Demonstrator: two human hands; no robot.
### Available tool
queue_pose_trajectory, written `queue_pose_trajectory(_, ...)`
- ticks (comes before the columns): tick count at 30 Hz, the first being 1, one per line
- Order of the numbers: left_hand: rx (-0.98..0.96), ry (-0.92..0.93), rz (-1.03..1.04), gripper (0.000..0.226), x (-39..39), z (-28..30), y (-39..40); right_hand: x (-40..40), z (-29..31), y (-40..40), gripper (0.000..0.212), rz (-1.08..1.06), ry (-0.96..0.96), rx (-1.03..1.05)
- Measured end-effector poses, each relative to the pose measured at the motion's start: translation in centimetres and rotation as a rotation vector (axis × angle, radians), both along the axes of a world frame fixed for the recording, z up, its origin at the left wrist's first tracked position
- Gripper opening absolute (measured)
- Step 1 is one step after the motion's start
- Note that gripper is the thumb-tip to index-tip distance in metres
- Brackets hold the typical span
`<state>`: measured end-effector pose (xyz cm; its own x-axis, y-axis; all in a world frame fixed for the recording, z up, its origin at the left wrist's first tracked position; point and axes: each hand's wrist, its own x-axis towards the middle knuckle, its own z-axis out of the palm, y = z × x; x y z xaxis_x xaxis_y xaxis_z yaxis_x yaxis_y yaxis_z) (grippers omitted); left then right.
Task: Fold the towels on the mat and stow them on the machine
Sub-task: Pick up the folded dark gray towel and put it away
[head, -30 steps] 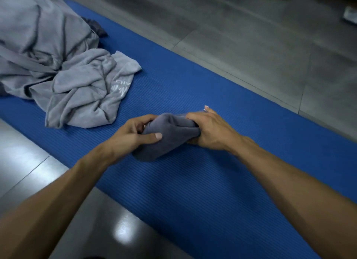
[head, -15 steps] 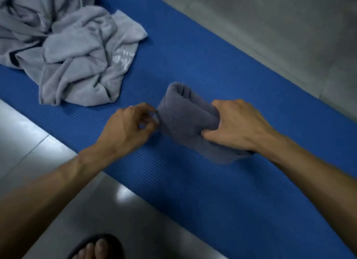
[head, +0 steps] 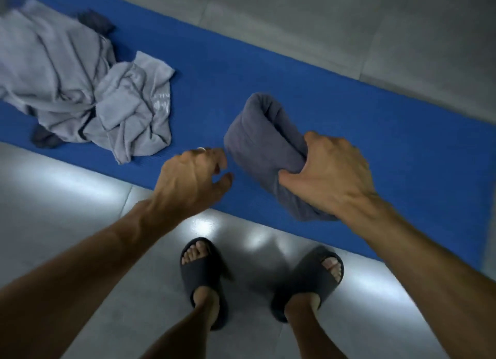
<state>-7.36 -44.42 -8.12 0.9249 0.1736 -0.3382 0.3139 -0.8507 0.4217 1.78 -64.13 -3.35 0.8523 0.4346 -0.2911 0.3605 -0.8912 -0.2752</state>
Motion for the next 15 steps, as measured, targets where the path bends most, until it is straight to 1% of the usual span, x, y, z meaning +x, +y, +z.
queue_pose_trajectory(8,0.011,-0.055,-0.133,0.023,0.8,19.1,-8.7,-0.8,20.4,-7.4,0.037,-0.232,-0.135,0.096)
queue_pose_trajectory(11,0.026,-0.087,-0.156,0.022,1.2,25.2,-13.2,-0.7,27.1,-12.1,0.036,-0.269,-0.19,0.118)
queue_pose_trajectory(15,0.095,-0.144,-0.201,0.025,1.2,31.9,-20.6,-1.1,34.3,-19.9,0.036,-0.282,-0.269,0.153)
